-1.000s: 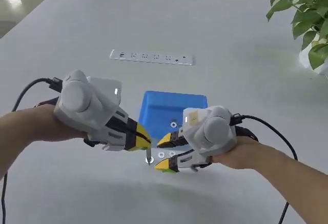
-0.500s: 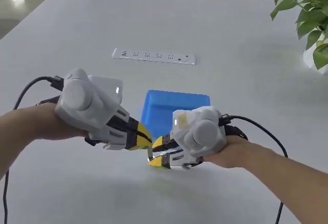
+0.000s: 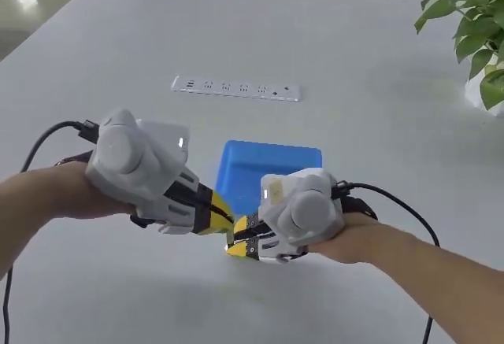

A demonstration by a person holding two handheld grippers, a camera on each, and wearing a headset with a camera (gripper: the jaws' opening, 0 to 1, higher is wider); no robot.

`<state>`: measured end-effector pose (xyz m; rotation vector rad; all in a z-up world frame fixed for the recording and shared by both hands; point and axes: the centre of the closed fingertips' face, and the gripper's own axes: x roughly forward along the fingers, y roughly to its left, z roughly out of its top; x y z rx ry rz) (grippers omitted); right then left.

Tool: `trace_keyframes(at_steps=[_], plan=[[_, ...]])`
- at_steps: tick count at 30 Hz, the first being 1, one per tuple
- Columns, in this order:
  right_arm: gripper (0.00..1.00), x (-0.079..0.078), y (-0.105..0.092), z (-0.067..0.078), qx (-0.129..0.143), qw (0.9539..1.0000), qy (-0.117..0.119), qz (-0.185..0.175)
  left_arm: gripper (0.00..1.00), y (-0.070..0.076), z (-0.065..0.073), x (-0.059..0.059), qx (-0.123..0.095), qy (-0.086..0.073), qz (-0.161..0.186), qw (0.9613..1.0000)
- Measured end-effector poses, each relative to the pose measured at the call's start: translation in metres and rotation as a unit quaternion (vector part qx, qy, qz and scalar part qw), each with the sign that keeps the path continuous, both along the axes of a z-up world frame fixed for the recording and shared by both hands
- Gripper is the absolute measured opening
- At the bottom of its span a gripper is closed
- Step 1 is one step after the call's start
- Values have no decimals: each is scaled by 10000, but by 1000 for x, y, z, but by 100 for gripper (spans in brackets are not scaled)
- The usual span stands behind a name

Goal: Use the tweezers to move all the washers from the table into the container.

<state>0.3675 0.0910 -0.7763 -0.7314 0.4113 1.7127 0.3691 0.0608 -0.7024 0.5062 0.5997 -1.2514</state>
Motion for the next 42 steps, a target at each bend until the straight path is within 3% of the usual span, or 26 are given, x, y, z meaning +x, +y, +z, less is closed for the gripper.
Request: trace_keyframes(at_steps=[23,29,37,42], plan=[[6,1,0,0,-61,9995,168,-266,6,-2,-1,-1,85,32,103,9999],[6,1,-1,0,-65,9994,189,-292,11,0,-2,-3,104,73,123,9998],[7,0,-1,0,-80,9993,170,-311,20,6,4,-1,-95,106,383,9992],[7,-2,-1,0,-103,9994,157,-274,25,10,10,-2,-330,164,576,9977]])
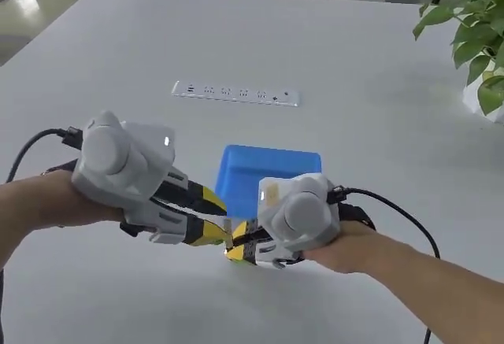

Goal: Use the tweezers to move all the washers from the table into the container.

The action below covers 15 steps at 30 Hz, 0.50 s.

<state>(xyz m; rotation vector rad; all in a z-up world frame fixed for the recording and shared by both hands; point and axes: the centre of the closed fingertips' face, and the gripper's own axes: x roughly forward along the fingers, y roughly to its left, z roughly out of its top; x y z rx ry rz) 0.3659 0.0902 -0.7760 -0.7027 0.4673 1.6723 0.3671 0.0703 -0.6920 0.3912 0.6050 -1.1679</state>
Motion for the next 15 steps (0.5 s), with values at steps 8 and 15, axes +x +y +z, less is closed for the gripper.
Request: trace_keyframes(at_steps=[8,15], plan=[[7,-3,-3,3,13,10000,-48,41,40,4,8,2,-208,10,269,9994],[7,0,-7,17,102,9999,-128,10,46,6,14,2,-438,36,562,9975]])
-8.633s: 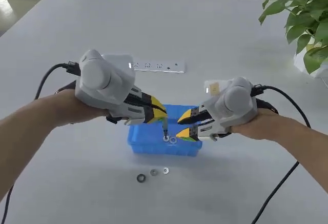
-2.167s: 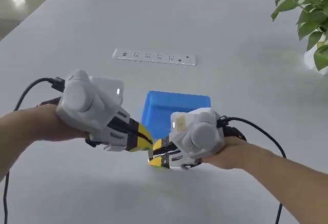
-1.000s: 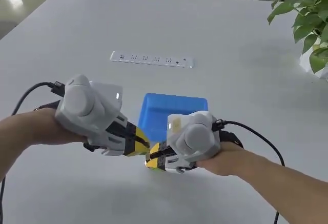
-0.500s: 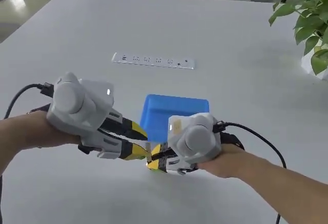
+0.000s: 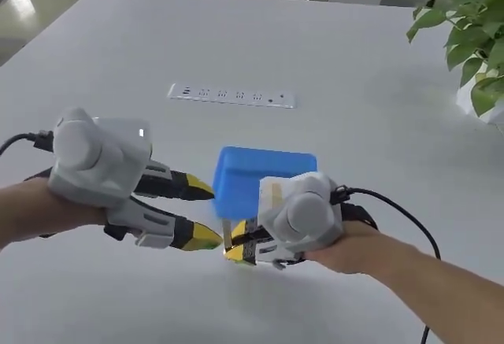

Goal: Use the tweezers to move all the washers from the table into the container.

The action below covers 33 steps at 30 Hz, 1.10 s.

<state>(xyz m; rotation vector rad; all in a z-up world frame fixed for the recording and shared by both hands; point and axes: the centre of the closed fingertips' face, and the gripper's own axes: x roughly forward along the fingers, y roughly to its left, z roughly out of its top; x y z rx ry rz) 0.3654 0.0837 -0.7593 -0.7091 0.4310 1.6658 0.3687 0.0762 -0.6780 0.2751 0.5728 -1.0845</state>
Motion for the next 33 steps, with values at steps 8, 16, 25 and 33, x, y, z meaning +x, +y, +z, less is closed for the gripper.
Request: trace_keyframes(at_steps=[8,16,25,33], plan=[[7,1,-2,21,123,9999,-45,-58,59,2,3,-2,-70,-9,202,9998],[7,3,-8,35,69,9999,-152,-42,71,5,6,-4,-17,-90,381,9992],[7,7,-14,55,104,9998,-146,-63,84,10,12,-3,-45,-220,642,9977],[7,12,-16,73,143,9998,-97,-18,94,12,12,-4,15,-281,716,9970]])
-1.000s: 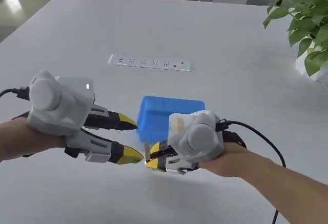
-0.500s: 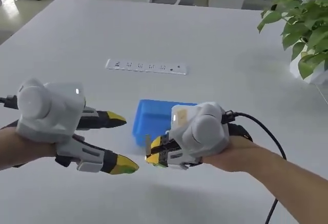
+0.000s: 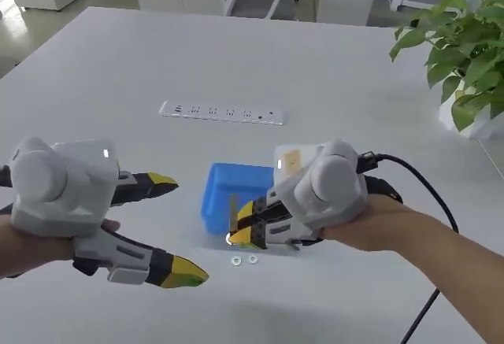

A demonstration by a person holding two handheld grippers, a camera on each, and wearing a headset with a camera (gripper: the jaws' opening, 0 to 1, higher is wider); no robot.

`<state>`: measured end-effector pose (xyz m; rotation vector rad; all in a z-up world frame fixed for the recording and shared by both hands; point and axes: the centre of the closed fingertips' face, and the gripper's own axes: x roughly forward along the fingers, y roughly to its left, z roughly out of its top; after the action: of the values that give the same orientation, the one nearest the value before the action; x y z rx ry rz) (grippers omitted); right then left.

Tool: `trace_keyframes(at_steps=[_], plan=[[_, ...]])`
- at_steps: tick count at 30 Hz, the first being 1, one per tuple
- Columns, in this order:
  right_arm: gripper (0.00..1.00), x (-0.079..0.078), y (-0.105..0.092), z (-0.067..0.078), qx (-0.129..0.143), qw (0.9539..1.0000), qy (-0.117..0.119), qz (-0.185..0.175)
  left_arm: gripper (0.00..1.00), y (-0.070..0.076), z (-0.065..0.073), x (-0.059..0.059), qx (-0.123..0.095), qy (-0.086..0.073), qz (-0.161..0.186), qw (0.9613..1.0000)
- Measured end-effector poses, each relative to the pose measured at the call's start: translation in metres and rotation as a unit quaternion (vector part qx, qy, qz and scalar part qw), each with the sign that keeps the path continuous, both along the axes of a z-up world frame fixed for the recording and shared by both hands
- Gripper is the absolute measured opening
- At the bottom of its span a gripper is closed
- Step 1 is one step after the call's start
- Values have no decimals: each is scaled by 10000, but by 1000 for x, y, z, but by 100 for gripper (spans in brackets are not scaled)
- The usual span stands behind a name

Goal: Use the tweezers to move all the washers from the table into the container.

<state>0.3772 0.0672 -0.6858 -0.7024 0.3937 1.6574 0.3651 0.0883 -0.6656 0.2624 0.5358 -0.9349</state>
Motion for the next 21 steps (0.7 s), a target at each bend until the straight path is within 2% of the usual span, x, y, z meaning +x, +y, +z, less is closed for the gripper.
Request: trace_keyframes(at_steps=[5,10,14,17,21], plan=[[7,8,0,11,48,10000,-24,-8,99,-1,-5,-3,105,32,-30,9999],[7,17,0,19,69,10000,-58,0,99,-2,-2,-3,44,-7,-15,10000],[7,25,2,23,88,9999,-98,-1,99,-1,-2,-3,46,-23,-9,10000],[7,32,4,25,110,9999,-115,-13,99,-2,-4,-5,51,38,-51,10000],[8,42,7,25,135,9998,-128,-37,99,-1,-4,-6,43,38,-35,10000]])
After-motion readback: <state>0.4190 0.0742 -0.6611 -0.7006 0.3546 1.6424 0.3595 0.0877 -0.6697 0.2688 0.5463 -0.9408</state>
